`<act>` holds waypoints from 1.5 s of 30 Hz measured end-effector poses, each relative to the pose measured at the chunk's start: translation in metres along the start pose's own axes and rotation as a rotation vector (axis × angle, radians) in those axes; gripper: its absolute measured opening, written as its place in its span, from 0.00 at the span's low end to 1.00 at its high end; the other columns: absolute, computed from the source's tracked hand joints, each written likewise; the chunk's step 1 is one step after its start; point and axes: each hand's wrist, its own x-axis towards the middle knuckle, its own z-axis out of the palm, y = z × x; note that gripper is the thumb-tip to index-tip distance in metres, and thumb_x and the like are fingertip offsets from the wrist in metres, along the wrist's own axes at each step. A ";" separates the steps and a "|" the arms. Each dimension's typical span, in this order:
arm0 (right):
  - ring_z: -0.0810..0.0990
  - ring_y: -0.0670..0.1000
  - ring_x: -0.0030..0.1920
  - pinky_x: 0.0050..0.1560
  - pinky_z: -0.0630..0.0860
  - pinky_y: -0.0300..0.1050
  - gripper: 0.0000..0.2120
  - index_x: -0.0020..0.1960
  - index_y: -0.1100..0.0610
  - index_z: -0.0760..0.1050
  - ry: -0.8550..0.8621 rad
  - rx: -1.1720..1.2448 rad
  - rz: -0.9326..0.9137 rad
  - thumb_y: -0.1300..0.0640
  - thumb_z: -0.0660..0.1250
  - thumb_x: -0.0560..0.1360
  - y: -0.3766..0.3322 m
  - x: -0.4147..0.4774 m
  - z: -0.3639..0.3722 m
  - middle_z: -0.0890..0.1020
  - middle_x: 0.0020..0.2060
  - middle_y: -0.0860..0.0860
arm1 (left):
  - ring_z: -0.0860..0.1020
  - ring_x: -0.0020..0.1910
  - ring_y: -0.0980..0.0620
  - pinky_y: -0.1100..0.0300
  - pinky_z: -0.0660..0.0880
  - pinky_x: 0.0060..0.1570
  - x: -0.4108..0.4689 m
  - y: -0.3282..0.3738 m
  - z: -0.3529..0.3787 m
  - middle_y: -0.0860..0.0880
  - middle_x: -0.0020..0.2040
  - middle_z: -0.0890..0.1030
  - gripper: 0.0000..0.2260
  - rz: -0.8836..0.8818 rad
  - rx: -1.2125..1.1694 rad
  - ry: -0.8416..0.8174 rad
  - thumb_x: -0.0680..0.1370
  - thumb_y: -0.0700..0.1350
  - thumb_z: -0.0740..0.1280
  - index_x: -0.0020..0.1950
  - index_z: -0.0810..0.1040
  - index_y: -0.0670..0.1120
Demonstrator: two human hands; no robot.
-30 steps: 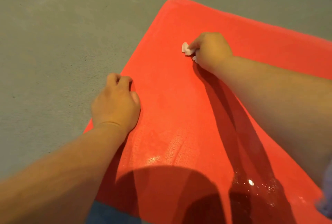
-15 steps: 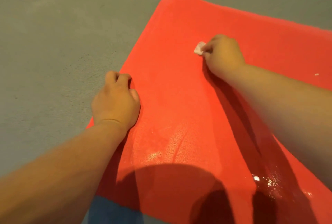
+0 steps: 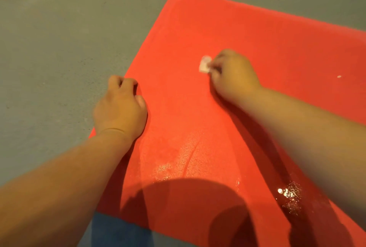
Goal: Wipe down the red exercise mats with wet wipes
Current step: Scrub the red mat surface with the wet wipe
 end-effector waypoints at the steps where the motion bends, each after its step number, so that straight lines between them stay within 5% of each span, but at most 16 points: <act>1: 0.76 0.59 0.52 0.53 0.70 0.47 0.12 0.53 0.58 0.81 0.002 0.066 -0.097 0.60 0.63 0.73 -0.015 -0.024 0.002 0.79 0.51 0.56 | 0.77 0.44 0.38 0.53 0.65 0.40 0.000 0.000 -0.001 0.47 0.58 0.71 0.13 0.003 0.001 -0.001 0.76 0.47 0.59 0.59 0.75 0.50; 5: 0.77 0.56 0.51 0.53 0.69 0.44 0.11 0.53 0.57 0.82 -0.174 0.158 -0.367 0.61 0.65 0.74 -0.024 -0.066 -0.013 0.81 0.49 0.53 | 0.76 0.44 0.38 0.54 0.65 0.39 -0.003 0.000 -0.002 0.47 0.58 0.71 0.13 0.007 0.008 -0.006 0.76 0.46 0.59 0.59 0.75 0.50; 12: 0.75 0.61 0.53 0.54 0.68 0.51 0.12 0.53 0.62 0.81 -0.026 -0.010 0.003 0.64 0.61 0.75 0.010 -0.016 -0.012 0.78 0.50 0.60 | 0.71 0.56 0.39 0.47 0.69 0.52 0.000 -0.001 -0.004 0.42 0.58 0.74 0.13 0.099 0.031 0.026 0.76 0.43 0.61 0.58 0.79 0.44; 17: 0.77 0.56 0.45 0.46 0.74 0.48 0.11 0.50 0.57 0.82 -0.230 0.229 -0.352 0.60 0.62 0.74 -0.040 -0.130 -0.023 0.78 0.42 0.53 | 0.72 0.53 0.38 0.47 0.67 0.51 -0.006 -0.001 -0.010 0.40 0.53 0.77 0.14 0.209 0.106 -0.010 0.76 0.42 0.63 0.59 0.80 0.42; 19: 0.77 0.57 0.47 0.48 0.73 0.48 0.11 0.52 0.56 0.82 -0.277 0.183 -0.386 0.61 0.63 0.74 -0.025 -0.119 -0.031 0.79 0.44 0.54 | 0.73 0.54 0.37 0.45 0.70 0.53 -0.011 -0.005 -0.015 0.40 0.56 0.77 0.16 0.282 0.134 -0.067 0.76 0.42 0.63 0.62 0.78 0.40; 25: 0.75 0.60 0.55 0.55 0.69 0.50 0.14 0.54 0.59 0.82 -0.104 -0.002 0.014 0.64 0.62 0.73 -0.005 -0.058 -0.029 0.79 0.51 0.58 | 0.68 0.68 0.42 0.50 0.67 0.64 -0.032 -0.007 -0.038 0.46 0.71 0.70 0.21 0.298 0.196 -0.284 0.77 0.43 0.61 0.71 0.71 0.43; 28: 0.76 0.60 0.49 0.51 0.72 0.51 0.10 0.47 0.60 0.82 -0.196 0.144 -0.195 0.63 0.62 0.72 -0.061 -0.135 -0.020 0.79 0.45 0.57 | 0.65 0.72 0.45 0.52 0.63 0.69 -0.033 -0.009 -0.050 0.48 0.77 0.60 0.25 0.356 0.264 -0.438 0.78 0.45 0.60 0.75 0.64 0.45; 32: 0.76 0.59 0.48 0.49 0.73 0.51 0.11 0.53 0.57 0.82 -0.367 0.250 -0.393 0.61 0.64 0.74 -0.078 -0.176 -0.029 0.79 0.45 0.55 | 0.55 0.77 0.49 0.56 0.54 0.73 -0.030 -0.017 -0.071 0.48 0.79 0.49 0.35 0.423 0.328 -0.709 0.76 0.56 0.65 0.78 0.54 0.50; 38: 0.76 0.60 0.51 0.51 0.70 0.50 0.12 0.55 0.59 0.82 -0.144 0.103 0.070 0.63 0.63 0.74 -0.045 -0.125 -0.029 0.77 0.48 0.59 | 0.45 0.78 0.49 0.50 0.50 0.75 -0.065 -0.031 -0.079 0.49 0.79 0.42 0.48 0.403 0.222 -0.789 0.67 0.62 0.72 0.78 0.49 0.53; 45: 0.76 0.58 0.48 0.47 0.74 0.50 0.10 0.52 0.58 0.82 -0.377 0.259 -0.309 0.61 0.66 0.72 -0.098 -0.201 -0.024 0.77 0.45 0.56 | 0.45 0.77 0.52 0.52 0.46 0.75 -0.075 -0.043 -0.076 0.51 0.79 0.45 0.46 0.407 0.075 -0.716 0.66 0.57 0.75 0.78 0.53 0.53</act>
